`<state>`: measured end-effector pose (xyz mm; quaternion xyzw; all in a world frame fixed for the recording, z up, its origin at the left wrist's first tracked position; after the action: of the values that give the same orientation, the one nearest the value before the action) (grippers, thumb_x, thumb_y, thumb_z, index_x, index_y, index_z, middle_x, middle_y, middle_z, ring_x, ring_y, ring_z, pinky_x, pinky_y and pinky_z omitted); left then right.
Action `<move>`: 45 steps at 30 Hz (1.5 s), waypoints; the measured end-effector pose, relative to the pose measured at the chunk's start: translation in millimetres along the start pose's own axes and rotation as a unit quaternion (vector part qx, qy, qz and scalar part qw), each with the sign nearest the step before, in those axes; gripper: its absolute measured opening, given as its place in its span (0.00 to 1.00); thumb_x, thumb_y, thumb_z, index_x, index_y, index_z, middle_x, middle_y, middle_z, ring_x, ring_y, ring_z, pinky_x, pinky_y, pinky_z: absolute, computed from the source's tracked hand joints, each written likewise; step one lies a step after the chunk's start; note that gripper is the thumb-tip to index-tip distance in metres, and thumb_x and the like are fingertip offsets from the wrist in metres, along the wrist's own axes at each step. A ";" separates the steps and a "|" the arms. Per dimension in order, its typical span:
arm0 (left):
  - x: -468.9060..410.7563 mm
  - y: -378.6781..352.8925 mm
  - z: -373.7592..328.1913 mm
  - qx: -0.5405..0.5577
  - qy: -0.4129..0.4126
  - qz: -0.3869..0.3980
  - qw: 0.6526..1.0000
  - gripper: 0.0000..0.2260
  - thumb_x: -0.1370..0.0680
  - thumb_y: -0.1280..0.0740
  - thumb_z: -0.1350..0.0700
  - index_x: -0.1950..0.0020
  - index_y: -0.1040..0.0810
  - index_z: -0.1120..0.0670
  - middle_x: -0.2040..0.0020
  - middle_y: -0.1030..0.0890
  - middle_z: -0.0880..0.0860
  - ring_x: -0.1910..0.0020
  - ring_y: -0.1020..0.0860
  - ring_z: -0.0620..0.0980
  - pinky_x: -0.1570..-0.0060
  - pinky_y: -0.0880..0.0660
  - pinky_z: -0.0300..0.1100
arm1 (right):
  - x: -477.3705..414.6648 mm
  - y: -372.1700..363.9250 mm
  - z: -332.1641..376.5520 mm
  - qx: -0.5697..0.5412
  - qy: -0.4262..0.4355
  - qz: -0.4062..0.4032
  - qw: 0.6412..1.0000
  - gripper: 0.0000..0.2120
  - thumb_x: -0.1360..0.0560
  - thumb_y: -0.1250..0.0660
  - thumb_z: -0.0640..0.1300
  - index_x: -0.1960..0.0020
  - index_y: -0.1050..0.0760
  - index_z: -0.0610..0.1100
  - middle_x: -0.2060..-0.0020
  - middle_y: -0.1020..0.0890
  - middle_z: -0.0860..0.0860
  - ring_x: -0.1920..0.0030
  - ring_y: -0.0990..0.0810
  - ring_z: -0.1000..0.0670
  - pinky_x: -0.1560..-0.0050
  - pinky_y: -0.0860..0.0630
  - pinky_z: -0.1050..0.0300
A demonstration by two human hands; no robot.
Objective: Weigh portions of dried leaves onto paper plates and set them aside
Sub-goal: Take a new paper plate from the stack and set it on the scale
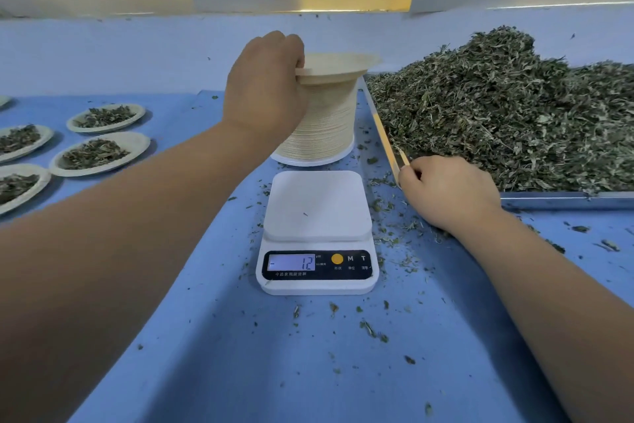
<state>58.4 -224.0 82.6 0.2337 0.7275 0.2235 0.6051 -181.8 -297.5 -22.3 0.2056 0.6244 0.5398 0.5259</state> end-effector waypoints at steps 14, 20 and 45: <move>128.1 18.0 23.9 0.258 0.144 -0.066 0.953 0.12 0.33 0.31 0.73 0.60 0.18 0.56 0.55 0.24 0.45 0.55 0.24 0.37 0.52 0.26 0.32 | 4.1 1.2 3.7 0.006 -0.008 -0.006 1.000 0.22 0.22 0.46 0.53 0.69 0.29 0.43 0.76 0.26 0.48 0.75 0.29 0.45 0.71 0.35 0.61; 140.3 10.3 35.6 0.255 0.144 -0.030 0.956 0.16 0.29 0.32 0.73 0.55 0.16 0.52 0.53 0.22 0.46 0.53 0.23 0.38 0.48 0.24 0.33 | 3.8 0.5 1.7 0.008 -0.004 0.004 1.000 0.22 0.21 0.48 0.53 0.69 0.31 0.44 0.76 0.27 0.48 0.76 0.31 0.46 0.71 0.36 0.61; 146.7 3.6 22.4 0.467 0.321 0.114 0.816 0.25 0.27 0.34 0.66 0.37 0.23 0.41 0.43 0.28 0.33 0.59 0.29 0.19 0.66 0.32 0.19 | -42.9 28.4 -14.9 0.041 -0.094 0.084 0.991 0.14 0.26 0.39 0.55 0.46 0.24 0.49 0.53 0.19 0.47 0.50 0.22 0.43 0.50 0.21 0.46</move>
<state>57.5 -130.6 -32.8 0.4842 0.8658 -0.0129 0.1256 -188.1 -330.3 19.6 0.3286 0.5745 0.5343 0.5258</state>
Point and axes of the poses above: each hand's wrist, its own x-axis away from the middle knuckle, its own y-axis out of the back of the hand, z = x × y, the point moved 1 cm from there along -x, towards the middle knuckle
